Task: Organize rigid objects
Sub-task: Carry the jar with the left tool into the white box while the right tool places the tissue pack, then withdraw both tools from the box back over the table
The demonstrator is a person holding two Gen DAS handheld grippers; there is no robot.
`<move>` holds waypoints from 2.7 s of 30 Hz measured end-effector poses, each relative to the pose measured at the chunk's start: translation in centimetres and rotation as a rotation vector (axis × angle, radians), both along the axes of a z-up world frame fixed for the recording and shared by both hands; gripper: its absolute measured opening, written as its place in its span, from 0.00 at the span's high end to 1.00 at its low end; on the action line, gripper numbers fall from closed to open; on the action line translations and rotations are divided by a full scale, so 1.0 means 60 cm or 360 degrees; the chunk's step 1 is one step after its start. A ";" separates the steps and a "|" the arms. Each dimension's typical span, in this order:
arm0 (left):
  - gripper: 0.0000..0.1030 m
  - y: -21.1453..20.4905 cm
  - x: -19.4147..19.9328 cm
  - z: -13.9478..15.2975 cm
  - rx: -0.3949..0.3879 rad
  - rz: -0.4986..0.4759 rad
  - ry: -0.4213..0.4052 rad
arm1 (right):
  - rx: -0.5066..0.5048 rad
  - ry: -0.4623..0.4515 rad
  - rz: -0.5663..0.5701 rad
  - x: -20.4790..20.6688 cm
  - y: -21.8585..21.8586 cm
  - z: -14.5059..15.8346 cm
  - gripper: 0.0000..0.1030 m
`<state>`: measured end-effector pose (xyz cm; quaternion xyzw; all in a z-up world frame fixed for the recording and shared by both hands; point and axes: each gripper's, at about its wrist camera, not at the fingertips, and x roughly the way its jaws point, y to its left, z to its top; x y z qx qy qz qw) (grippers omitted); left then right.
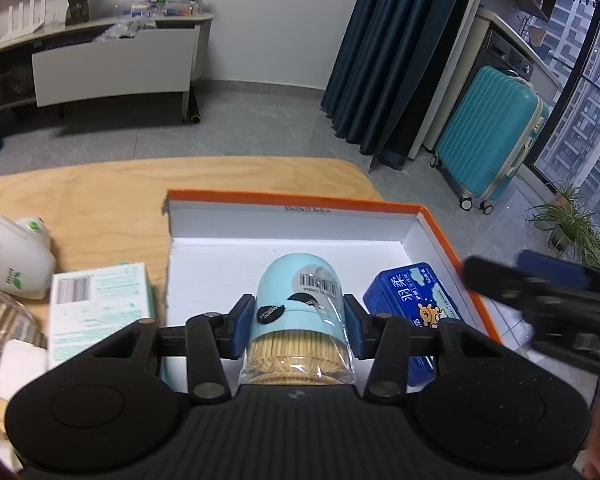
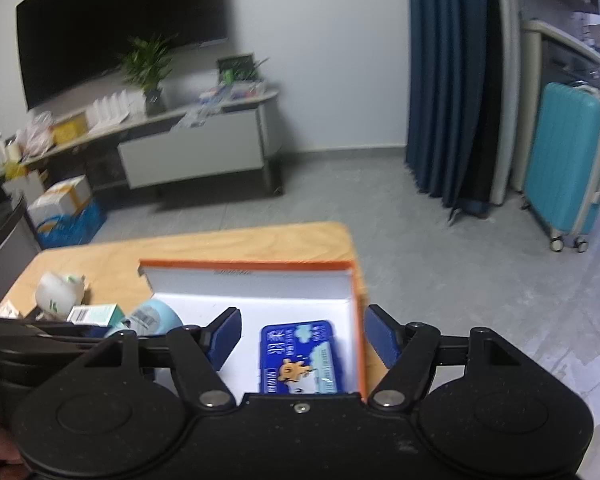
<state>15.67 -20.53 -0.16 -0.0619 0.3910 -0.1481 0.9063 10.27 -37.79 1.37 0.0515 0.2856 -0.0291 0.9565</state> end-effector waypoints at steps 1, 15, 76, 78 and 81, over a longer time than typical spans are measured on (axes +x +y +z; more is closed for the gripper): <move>0.55 -0.003 0.001 0.000 -0.0009 -0.0002 0.0006 | 0.0012 -0.0014 -0.0016 -0.010 -0.003 0.004 0.21; 0.12 0.005 -0.041 0.016 -0.0020 -0.0036 0.0024 | 0.0078 -0.0041 -0.0036 -0.094 0.026 0.026 0.20; 0.00 0.288 -0.197 0.048 0.0158 0.0461 0.0044 | 0.0048 0.0154 0.0470 -0.103 0.323 0.004 0.11; 0.00 0.290 -0.197 0.046 0.0158 0.0465 0.0048 | 0.0048 0.0159 0.0473 -0.103 0.326 0.002 0.11; 0.00 0.293 -0.197 0.043 0.0158 0.0470 0.0055 | 0.0049 0.0167 0.0478 -0.102 0.328 -0.001 0.11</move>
